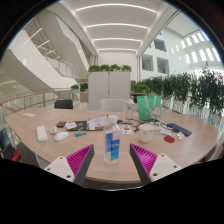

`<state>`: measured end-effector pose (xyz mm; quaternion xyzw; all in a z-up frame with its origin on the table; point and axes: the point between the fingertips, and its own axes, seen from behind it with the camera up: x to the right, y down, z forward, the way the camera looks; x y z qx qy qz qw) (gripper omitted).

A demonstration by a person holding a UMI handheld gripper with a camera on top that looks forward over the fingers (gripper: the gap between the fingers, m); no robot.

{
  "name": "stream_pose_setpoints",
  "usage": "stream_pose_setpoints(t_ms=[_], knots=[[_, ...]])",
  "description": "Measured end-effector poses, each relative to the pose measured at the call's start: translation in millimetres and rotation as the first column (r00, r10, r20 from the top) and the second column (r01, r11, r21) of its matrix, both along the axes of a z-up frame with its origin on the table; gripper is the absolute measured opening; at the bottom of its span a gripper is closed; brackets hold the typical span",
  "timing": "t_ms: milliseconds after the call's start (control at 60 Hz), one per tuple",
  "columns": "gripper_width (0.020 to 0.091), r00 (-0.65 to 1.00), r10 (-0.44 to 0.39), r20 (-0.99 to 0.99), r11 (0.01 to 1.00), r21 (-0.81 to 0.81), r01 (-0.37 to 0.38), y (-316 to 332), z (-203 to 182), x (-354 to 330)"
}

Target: Pour water

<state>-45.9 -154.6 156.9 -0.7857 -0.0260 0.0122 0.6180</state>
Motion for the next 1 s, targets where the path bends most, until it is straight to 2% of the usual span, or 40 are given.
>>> stream_pose_setpoints(t_ms=[150,317,350,367,383,400,417,433,567,700,800,883,1000], knots=[[0.0802,0.999,-0.048,0.000,0.999,0.025,0.048,79.3,-39.8,-7.8],[0.0796,0.996,-0.067,-0.064,0.998,0.014,0.068,145.3,-72.7,-8.5],[0.0759,0.996,-0.068,-0.065,0.997,0.019,0.069,155.5,-74.0,-6.9],[0.0711,0.996,-0.068,-0.063,0.997,0.018,0.069,159.6,-75.0,-6.1],[0.0616,0.996,-0.065,-0.061,0.998,0.010,0.066,163.0,-77.3,-5.8],[0.0559,0.997,-0.061,-0.056,0.998,-0.003,0.061,165.9,-80.8,-5.9],[0.0545,0.997,-0.052,-0.061,0.999,-0.010,0.052,169.9,-83.0,-8.6],[0.0461,0.997,-0.040,-0.065,0.999,-0.030,0.038,172.3,-87.2,-11.1],[0.0437,0.999,0.008,-0.031,1.000,-0.024,-0.009,177.9,-90.5,-17.5],[0.0393,0.997,0.008,-0.075,0.997,-0.078,-0.014,182.3,-91.9,-14.0],[0.0364,0.993,0.062,-0.102,0.995,-0.068,-0.069,196.6,-65.0,-21.4],[0.0365,0.984,0.114,-0.137,0.992,-0.031,-0.119,219.9,-21.0,-28.8],[0.0365,0.901,0.095,-0.423,0.995,0.008,-0.101,258.6,46.7,-3.0]])
